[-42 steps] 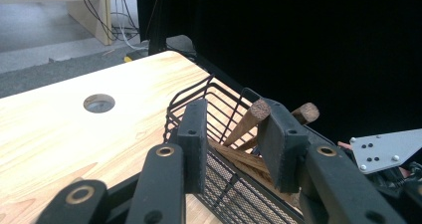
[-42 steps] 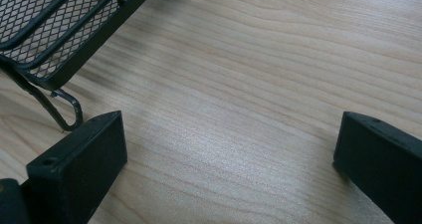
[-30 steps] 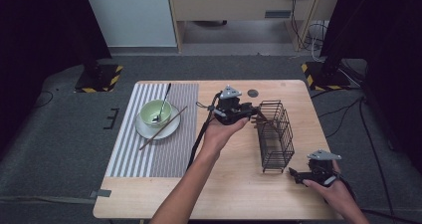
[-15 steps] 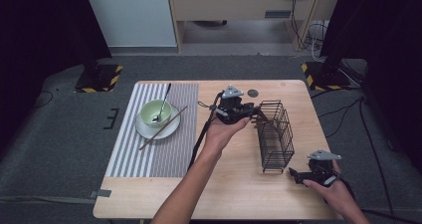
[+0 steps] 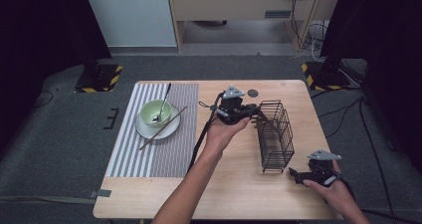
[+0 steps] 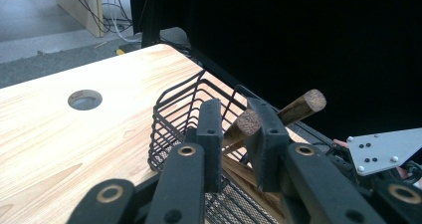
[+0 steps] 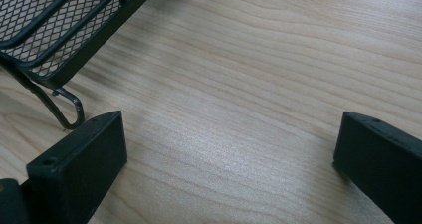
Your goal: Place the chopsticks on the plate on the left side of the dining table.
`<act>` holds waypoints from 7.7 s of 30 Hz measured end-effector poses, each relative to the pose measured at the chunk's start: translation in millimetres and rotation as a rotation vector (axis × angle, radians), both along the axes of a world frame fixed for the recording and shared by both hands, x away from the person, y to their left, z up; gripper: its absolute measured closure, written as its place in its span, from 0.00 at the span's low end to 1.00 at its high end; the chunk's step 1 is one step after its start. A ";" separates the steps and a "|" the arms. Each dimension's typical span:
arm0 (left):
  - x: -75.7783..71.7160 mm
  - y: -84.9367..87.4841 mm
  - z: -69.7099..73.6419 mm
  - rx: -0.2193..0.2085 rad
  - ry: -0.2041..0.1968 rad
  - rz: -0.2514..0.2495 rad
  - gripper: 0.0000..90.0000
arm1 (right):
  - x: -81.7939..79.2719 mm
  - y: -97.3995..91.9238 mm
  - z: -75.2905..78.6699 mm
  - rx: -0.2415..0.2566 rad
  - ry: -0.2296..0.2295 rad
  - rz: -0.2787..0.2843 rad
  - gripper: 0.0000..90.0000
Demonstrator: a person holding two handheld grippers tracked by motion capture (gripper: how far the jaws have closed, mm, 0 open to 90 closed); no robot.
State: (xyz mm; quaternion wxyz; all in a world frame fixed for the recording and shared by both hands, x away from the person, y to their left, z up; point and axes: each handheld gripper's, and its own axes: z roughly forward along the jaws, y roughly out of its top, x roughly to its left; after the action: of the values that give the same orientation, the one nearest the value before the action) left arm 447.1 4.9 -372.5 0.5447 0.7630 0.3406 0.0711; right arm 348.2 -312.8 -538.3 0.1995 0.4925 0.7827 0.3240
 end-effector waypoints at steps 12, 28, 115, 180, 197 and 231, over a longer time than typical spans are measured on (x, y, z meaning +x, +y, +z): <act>-1.3 -1.1 0.3 0.022 -0.026 0.021 0.91 | 0.0 0.0 0.0 0.000 0.000 0.001 0.00; -1.8 2.0 3.5 -0.009 -0.049 0.048 0.92 | 0.0 -0.1 0.0 0.000 0.000 0.001 0.00; -7.9 92.0 23.5 -0.402 -0.155 0.272 0.92 | -0.2 0.0 -0.2 0.000 -0.002 0.001 0.00; -30.1 192.0 -44.0 -0.319 -0.099 0.502 0.92 | 0.4 -0.1 -0.2 -0.001 -0.002 0.002 0.00; -41.1 216.1 -67.6 -0.359 -0.043 0.577 0.92 | 0.4 0.0 -0.2 0.000 -0.002 0.001 0.00; -52.8 259.8 -79.4 -0.263 -0.080 0.669 0.92 | 0.4 -0.1 -0.2 -0.001 -0.002 0.003 0.00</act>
State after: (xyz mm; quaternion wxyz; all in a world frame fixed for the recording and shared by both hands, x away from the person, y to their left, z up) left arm 394.3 264.7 -451.9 0.5977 0.5294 0.5561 0.2310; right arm 348.5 -312.9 -538.5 0.2002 0.4910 0.7833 0.3244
